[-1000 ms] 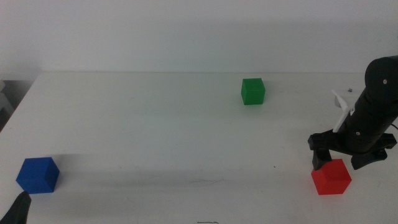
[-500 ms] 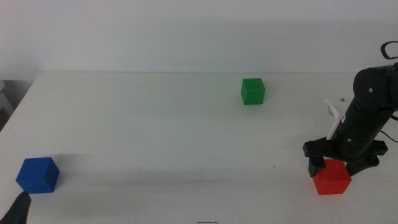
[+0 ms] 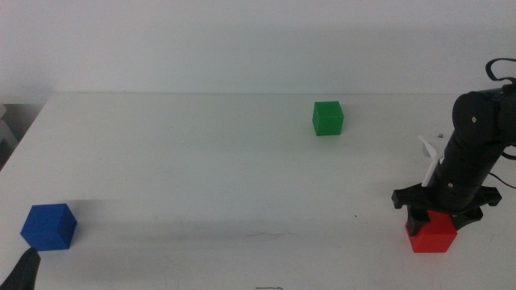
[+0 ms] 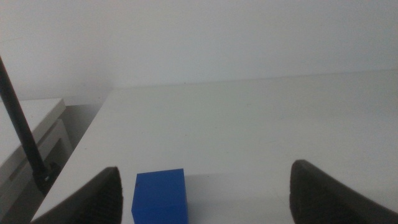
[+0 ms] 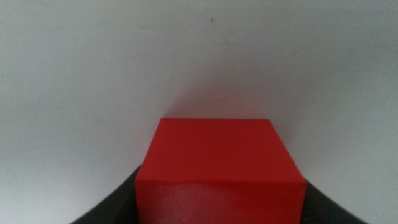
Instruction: Stack red cubes first, then green, then blue cubes in a specific spot.
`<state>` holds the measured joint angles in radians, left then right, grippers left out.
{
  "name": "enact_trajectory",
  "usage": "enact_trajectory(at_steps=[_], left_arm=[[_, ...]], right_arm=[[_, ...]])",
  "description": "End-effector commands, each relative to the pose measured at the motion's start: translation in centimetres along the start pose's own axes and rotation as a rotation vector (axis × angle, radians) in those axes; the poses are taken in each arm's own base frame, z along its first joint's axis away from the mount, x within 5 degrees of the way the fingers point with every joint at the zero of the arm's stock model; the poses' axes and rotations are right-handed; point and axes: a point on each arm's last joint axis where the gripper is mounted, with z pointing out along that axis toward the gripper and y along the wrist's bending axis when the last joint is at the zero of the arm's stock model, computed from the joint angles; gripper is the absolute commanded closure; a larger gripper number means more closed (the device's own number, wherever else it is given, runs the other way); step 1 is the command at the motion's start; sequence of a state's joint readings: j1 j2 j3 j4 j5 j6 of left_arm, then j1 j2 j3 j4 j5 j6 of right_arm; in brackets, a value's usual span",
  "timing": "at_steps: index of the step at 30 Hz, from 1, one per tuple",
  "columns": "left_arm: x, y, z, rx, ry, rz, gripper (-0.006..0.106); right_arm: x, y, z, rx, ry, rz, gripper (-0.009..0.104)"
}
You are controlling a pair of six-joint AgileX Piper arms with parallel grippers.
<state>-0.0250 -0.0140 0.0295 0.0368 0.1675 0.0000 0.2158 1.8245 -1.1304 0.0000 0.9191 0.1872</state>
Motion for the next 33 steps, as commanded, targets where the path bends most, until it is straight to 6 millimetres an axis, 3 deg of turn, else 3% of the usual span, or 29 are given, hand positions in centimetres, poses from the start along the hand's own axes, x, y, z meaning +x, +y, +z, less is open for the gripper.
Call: enact_trajectory(at_steps=[1, 8, 14, 19, 25, 33], left_arm=[[-0.9, 0.0, -0.2, 0.001, -0.095, -0.010, 0.011], [-0.9, 0.0, -0.2, 0.001, -0.095, -0.010, 0.011], [-0.9, 0.0, -0.2, 0.001, -0.095, -0.010, 0.011], [-0.9, 0.0, -0.2, 0.001, -0.095, -0.010, 0.011], [-0.9, 0.0, -0.2, 0.001, -0.095, -0.010, 0.011], [-0.9, 0.0, -0.2, 0.001, -0.095, -0.010, 0.011]], right_arm=[[-0.3, 0.4, -2.4, -0.004, -0.042, -0.013, 0.097], [-1.1, 5.4, -6.1, 0.047, -0.127, -0.005, 0.096], [-1.9, 11.6, -7.9, 0.036, -0.128, -0.036, 0.096], [-2.6, 16.8, -7.2, 0.023, -0.110, -0.068, 0.096], [-3.5, 21.3, -5.8, -0.022, -0.093, -0.037, 0.096], [-3.9, 23.0, -4.3, -0.082, -0.044, -0.018, 0.096]])
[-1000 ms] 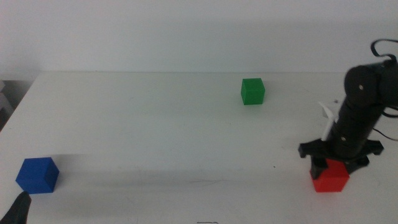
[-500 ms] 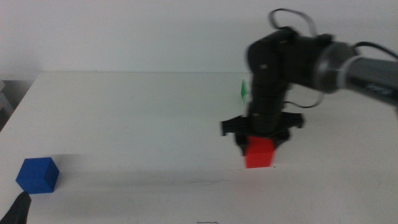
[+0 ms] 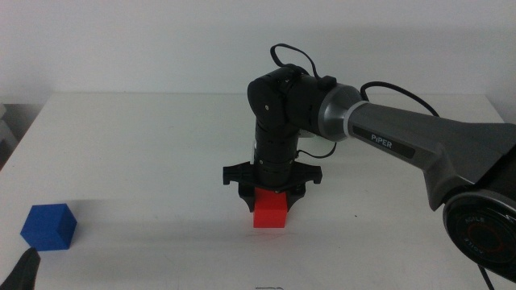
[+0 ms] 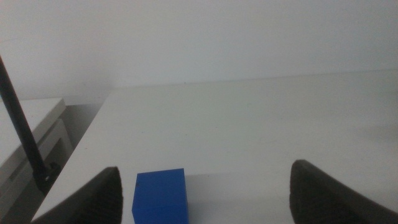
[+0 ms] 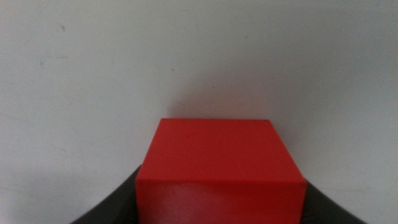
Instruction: Stack red cubes first, then green, then blue cubes in a specific spot.
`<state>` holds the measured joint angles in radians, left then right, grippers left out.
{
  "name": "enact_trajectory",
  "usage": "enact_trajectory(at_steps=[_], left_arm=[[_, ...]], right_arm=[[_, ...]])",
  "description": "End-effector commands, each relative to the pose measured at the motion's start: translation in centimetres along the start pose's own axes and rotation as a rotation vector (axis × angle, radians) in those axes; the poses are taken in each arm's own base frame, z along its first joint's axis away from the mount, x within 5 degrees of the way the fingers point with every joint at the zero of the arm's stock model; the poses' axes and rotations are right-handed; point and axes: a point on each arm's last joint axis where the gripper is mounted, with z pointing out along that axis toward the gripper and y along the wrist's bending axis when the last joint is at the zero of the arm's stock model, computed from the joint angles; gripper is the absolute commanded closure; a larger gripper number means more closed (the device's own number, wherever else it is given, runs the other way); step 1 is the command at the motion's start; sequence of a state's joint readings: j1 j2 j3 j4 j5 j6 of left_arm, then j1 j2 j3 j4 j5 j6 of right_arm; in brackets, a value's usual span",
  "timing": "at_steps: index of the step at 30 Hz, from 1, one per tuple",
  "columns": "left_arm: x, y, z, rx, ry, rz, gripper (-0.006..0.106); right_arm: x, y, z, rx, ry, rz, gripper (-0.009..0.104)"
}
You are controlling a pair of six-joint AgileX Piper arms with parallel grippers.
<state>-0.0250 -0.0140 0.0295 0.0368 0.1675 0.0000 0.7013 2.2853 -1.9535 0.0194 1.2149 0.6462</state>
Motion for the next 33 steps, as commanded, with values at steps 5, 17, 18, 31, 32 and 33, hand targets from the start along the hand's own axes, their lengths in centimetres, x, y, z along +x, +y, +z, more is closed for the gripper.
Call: enact_trajectory(at_steps=[5, 17, 18, 31, 32, 33], left_arm=[[-0.9, 0.0, -0.2, 0.001, -0.095, -0.010, 0.011], [-0.9, 0.0, -0.2, 0.001, -0.095, -0.010, 0.011], [-0.9, 0.0, -0.2, 0.001, -0.095, -0.010, 0.011], [-0.9, 0.0, -0.2, 0.001, -0.095, -0.010, 0.011], [-0.9, 0.0, -0.2, 0.001, -0.095, -0.010, 0.011], [-0.9, 0.0, -0.2, 0.001, -0.095, -0.010, 0.011]], right_arm=[[0.4, -0.1, -3.3, 0.002, -0.007, 0.011, 0.096], [0.2, 0.1, -3.9, -0.015, -0.020, -0.014, 0.001], [0.1, 0.2, -4.1, -0.022, -0.025, -0.014, 0.001], [-0.6, -0.2, -4.8, 0.004, -0.078, -0.016, 0.001], [-0.7, -0.4, -4.8, 0.010, -0.082, -0.016, 0.001], [-0.9, -0.5, -4.9, 0.015, -0.086, -0.014, 0.001]])
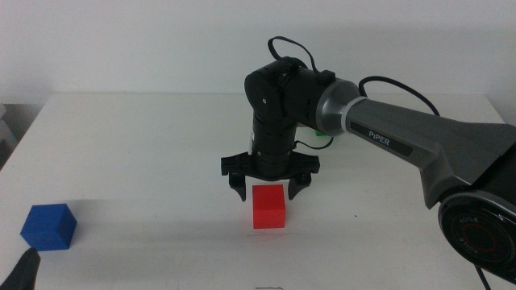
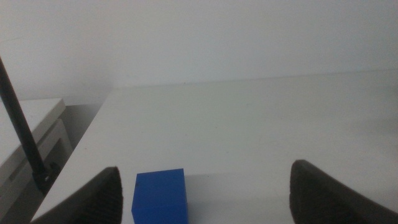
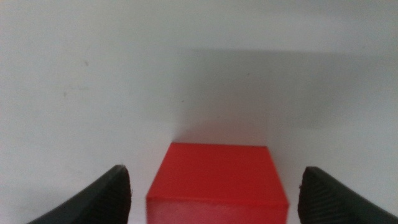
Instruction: Stack red cubes first, then green, then blue cubes in a specific spot.
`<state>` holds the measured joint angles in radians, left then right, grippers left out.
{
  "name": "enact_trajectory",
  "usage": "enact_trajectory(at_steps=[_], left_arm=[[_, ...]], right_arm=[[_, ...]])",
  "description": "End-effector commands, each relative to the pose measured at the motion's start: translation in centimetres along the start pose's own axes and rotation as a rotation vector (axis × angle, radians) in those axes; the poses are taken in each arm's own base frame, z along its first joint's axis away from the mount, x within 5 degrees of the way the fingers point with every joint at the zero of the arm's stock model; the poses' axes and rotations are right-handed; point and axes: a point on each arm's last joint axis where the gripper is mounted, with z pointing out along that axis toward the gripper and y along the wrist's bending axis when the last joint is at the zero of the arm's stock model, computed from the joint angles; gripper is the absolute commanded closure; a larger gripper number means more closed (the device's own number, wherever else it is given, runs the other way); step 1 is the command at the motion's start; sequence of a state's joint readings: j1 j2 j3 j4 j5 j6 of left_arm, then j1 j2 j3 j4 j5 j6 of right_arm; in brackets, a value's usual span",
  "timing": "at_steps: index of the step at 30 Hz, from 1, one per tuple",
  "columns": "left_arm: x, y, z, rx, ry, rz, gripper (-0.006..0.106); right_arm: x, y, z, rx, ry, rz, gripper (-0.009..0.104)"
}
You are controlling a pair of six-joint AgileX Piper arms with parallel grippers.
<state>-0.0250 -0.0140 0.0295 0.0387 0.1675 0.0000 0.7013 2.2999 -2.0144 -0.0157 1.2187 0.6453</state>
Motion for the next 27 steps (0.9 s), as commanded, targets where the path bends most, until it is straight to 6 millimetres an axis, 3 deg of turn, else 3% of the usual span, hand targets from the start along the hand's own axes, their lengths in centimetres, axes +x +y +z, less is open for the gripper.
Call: enact_trajectory(at_steps=[1, 6, 14, 21, 27], left_arm=[[-0.9, 0.0, -0.2, 0.001, -0.095, -0.011, 0.011], [-0.9, 0.0, -0.2, 0.001, -0.095, -0.011, 0.011], [-0.9, 0.0, -0.2, 0.001, -0.095, -0.011, 0.011], [-0.9, 0.0, -0.2, 0.001, -0.095, -0.011, 0.011], [-0.9, 0.0, -0.2, 0.001, -0.095, -0.011, 0.011]], right_arm=[[-0.4, -1.1, -4.1, 0.021, -0.039, 0.002, 0.001], [-1.3, -1.9, -5.0, 0.000, -0.063, 0.030, 0.001], [-3.9, -3.5, -9.5, -0.008, -0.239, 0.041, 0.001], [-7.1, -7.9, -11.6, 0.050, -0.371, 0.044, 0.001], [-10.1, -11.3, -12.0, 0.053, -0.532, 0.002, 0.001]])
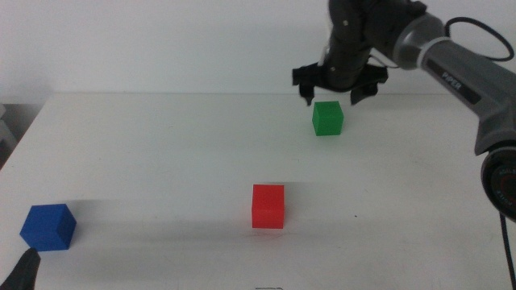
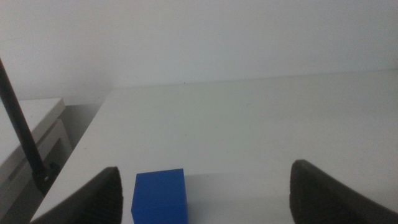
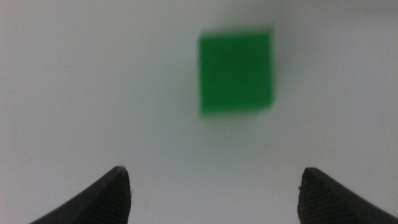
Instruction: Stack red cubes first, then green, then blue cubes in a specific spot.
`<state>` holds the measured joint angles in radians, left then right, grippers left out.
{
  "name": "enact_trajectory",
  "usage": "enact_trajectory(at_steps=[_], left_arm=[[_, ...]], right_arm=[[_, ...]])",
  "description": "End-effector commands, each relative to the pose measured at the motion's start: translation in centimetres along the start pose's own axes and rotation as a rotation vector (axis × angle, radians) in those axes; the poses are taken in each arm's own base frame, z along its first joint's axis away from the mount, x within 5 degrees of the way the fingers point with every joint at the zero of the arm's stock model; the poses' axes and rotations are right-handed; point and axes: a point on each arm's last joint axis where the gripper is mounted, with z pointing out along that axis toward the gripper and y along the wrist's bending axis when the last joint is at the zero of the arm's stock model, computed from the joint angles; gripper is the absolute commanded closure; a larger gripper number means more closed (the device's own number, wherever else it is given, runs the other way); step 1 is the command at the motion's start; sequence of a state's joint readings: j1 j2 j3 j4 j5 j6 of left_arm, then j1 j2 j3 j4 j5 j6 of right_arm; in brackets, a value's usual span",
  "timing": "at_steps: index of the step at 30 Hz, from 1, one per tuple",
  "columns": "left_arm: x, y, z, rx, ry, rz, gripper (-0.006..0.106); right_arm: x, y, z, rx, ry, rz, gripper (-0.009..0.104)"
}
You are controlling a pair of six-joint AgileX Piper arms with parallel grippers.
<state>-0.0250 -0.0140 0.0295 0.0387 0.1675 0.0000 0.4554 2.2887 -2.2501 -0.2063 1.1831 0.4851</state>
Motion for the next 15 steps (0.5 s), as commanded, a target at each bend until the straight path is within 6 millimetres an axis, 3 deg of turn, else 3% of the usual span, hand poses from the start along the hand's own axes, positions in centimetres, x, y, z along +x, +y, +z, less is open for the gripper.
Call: enact_trajectory(at_steps=[1, 8, 15], left_arm=[[-0.9, 0.0, -0.2, 0.001, -0.095, -0.011, 0.011], [-0.9, 0.0, -0.2, 0.001, -0.095, -0.011, 0.011], [-0.9, 0.0, -0.2, 0.001, -0.095, -0.011, 0.011]], right_arm=[[-2.8, -1.6, -4.0, -0.038, -0.204, -0.033, 0.001], [-4.4, -3.1, -0.2, -0.048, -0.307, -0.090, 0.001], [-4.4, -3.0, 3.8, -0.073, -0.327, -0.089, 0.001]])
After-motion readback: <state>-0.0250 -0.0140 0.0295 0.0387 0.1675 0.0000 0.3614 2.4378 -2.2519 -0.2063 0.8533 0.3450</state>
